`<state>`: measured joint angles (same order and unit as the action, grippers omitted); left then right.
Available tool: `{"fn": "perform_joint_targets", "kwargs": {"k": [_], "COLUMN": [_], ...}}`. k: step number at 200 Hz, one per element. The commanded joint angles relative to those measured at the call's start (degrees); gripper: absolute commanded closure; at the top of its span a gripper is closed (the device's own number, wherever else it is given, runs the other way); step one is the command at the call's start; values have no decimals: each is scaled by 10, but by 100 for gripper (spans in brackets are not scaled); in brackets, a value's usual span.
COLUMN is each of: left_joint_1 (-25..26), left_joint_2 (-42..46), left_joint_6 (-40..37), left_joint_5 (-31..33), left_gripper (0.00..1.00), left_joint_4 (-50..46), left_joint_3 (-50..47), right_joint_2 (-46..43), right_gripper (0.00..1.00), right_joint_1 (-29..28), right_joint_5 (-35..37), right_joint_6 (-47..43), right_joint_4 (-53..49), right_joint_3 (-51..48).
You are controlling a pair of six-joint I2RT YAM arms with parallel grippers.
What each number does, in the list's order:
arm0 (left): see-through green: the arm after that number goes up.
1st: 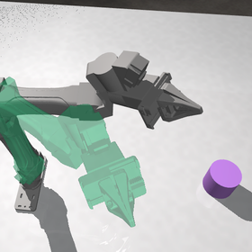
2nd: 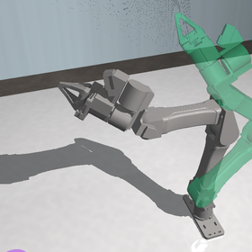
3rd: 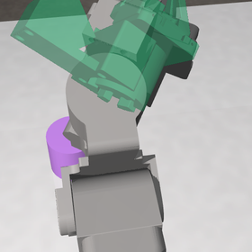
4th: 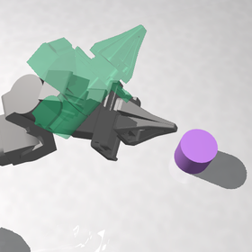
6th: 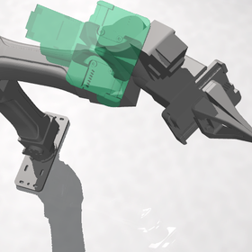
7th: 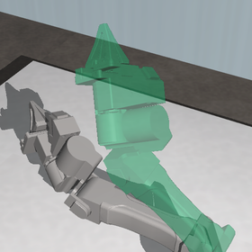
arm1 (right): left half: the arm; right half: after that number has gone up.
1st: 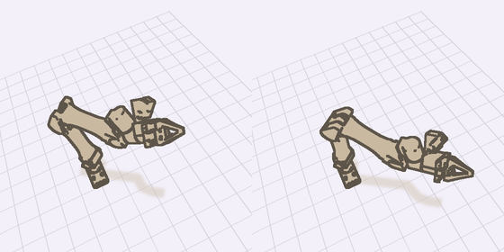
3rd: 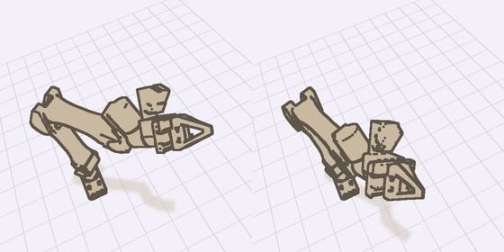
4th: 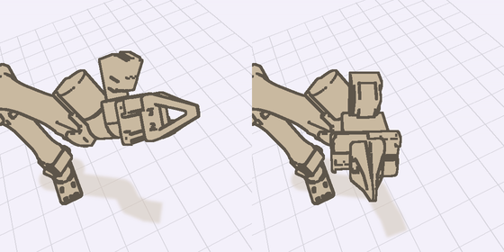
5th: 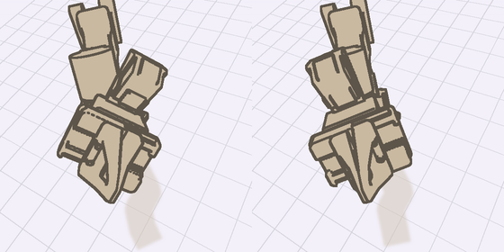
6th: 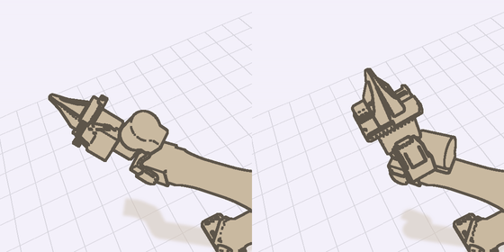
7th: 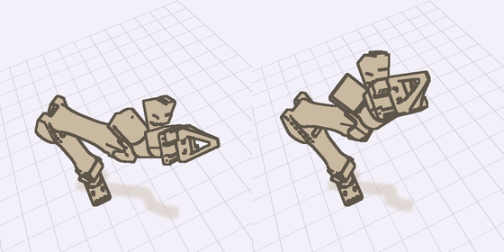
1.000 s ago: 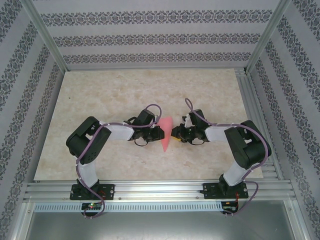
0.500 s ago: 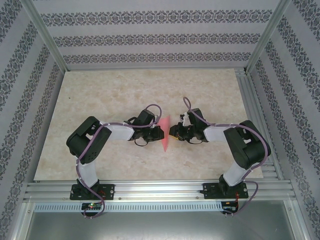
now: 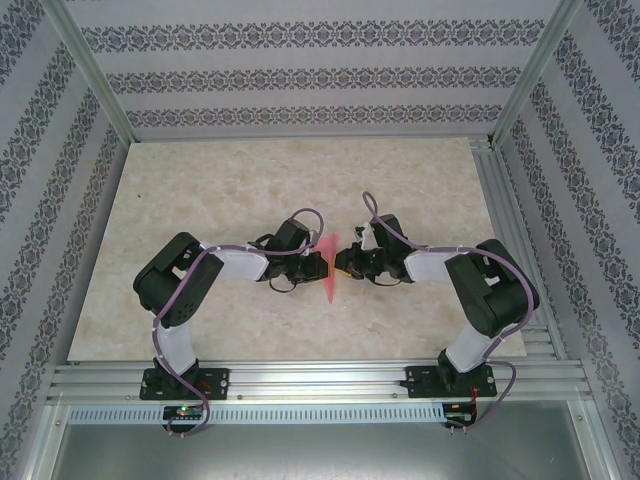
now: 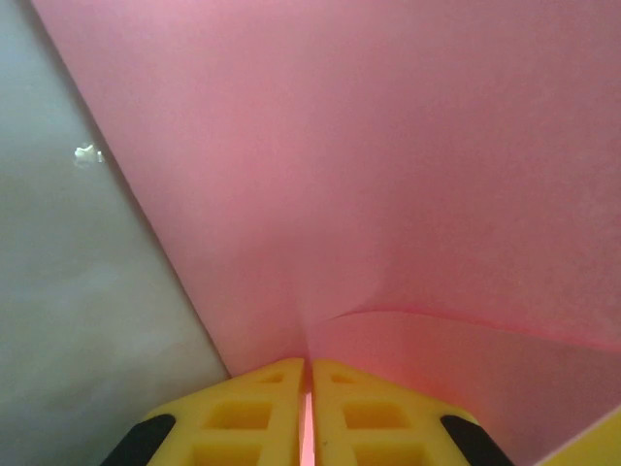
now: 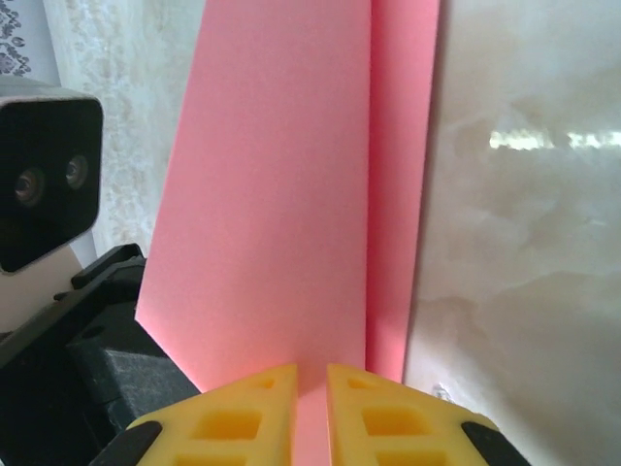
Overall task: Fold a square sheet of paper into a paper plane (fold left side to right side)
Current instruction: Fold the wing for the fifth time at the center of the table.
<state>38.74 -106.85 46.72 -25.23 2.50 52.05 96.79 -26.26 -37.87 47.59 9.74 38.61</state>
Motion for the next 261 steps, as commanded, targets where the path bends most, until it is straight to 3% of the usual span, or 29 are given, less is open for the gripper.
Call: {"fn": "perform_joint_targets", "kwargs": {"k": [1, 189, 261], "left_joint_1": [3, 4, 3], "left_joint_2": [-29, -30, 9], "left_joint_6": [-13, -11, -19], "left_joint_5": [19, 21, 33], "left_gripper": [87, 93, 89], "left_joint_4": [-6, -8, -33], "left_joint_3": [2, 0, -10], "right_joint_2": [12, 58, 62], "right_gripper": [84, 83, 82], "right_joint_1": [-5, -11, -12], "right_joint_5": [-3, 21, 27], "right_joint_6": [12, 26, 13], "right_joint_4": [23, 29, 11], "right_joint_3": [13, 36, 37]}}
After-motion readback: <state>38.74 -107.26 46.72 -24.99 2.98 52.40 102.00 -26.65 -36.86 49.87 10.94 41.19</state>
